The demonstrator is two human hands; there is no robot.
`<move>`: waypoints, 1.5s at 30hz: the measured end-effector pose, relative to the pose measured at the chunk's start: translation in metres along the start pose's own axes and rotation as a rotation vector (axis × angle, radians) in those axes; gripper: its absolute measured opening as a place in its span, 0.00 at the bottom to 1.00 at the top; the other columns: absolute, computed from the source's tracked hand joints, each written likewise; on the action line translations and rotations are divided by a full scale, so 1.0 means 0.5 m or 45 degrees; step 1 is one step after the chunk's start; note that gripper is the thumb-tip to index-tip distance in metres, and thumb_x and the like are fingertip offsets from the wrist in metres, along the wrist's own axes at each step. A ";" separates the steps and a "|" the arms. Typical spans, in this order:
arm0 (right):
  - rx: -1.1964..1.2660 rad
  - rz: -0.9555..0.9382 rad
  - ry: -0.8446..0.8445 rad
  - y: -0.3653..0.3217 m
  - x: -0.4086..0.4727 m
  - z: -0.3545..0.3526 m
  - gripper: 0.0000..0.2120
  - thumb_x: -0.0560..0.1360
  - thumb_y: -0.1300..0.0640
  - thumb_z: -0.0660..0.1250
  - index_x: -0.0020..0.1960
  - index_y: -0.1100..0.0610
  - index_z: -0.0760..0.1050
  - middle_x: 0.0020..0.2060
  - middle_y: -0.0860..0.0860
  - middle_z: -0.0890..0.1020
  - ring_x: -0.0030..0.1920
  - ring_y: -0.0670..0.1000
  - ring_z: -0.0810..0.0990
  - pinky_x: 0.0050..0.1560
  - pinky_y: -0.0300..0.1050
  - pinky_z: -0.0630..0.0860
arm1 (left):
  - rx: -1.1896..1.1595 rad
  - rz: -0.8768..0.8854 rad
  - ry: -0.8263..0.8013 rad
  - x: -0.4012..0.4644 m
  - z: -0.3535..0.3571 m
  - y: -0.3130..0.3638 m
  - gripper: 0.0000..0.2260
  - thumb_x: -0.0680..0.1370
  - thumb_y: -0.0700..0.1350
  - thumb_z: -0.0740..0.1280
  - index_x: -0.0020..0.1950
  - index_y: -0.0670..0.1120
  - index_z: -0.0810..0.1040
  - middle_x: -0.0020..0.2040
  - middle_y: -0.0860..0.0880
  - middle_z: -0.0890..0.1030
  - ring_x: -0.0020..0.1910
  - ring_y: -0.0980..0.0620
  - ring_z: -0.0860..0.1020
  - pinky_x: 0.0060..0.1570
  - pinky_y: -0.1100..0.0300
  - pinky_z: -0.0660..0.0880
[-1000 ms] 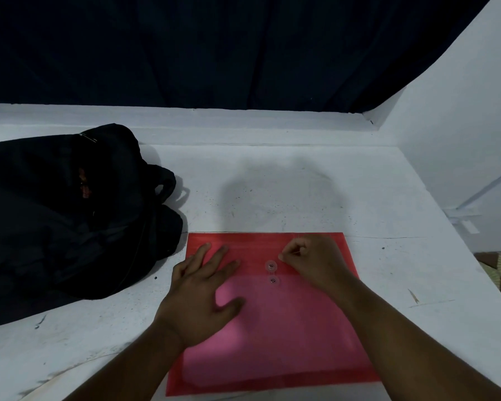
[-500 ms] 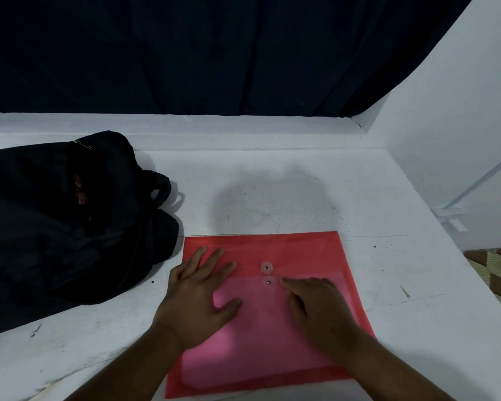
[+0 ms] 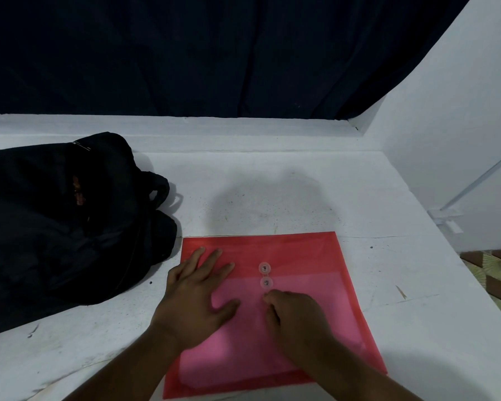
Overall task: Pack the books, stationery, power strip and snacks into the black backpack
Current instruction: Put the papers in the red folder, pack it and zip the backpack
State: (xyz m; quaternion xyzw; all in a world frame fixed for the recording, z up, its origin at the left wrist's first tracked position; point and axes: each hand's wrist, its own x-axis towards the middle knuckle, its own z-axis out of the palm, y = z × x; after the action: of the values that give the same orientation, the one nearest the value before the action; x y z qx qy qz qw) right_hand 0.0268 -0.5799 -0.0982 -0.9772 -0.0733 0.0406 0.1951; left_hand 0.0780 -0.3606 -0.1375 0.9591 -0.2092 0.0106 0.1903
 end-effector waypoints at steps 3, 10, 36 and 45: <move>-0.111 -0.068 -0.092 -0.013 0.024 -0.010 0.12 0.80 0.55 0.56 0.47 0.53 0.78 0.41 0.51 0.84 0.37 0.53 0.78 0.41 0.43 0.65 | 0.002 0.005 -0.013 0.000 -0.001 -0.001 0.33 0.74 0.73 0.56 0.77 0.62 0.65 0.80 0.57 0.58 0.81 0.53 0.45 0.74 0.54 0.47; -0.265 -0.229 -0.143 -0.006 0.105 -0.033 0.07 0.77 0.58 0.64 0.48 0.52 0.80 0.44 0.51 0.84 0.44 0.55 0.82 0.47 0.45 0.72 | -0.005 0.001 -0.034 0.002 -0.003 0.001 0.33 0.74 0.72 0.57 0.77 0.61 0.66 0.81 0.57 0.58 0.81 0.52 0.46 0.74 0.54 0.47; 0.307 0.092 0.010 0.073 0.229 -0.046 0.15 0.65 0.47 0.80 0.32 0.53 0.76 0.29 0.45 0.81 0.33 0.44 0.79 0.38 0.48 0.79 | -0.044 -0.010 -0.030 0.000 -0.008 0.002 0.33 0.74 0.72 0.58 0.77 0.62 0.64 0.80 0.61 0.54 0.81 0.55 0.41 0.75 0.57 0.41; 0.282 -0.061 0.077 0.050 0.214 -0.034 0.14 0.67 0.49 0.78 0.32 0.53 0.76 0.28 0.44 0.80 0.33 0.42 0.79 0.36 0.36 0.69 | -0.038 -0.006 -0.002 0.001 -0.005 0.005 0.32 0.75 0.71 0.60 0.77 0.62 0.66 0.80 0.60 0.56 0.81 0.54 0.44 0.76 0.56 0.44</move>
State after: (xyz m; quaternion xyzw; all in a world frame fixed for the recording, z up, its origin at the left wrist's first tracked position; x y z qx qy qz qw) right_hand 0.1374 -0.5918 -0.0976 -0.9484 -0.0859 0.0142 0.3049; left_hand 0.0778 -0.3621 -0.1344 0.9567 -0.2074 0.0062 0.2043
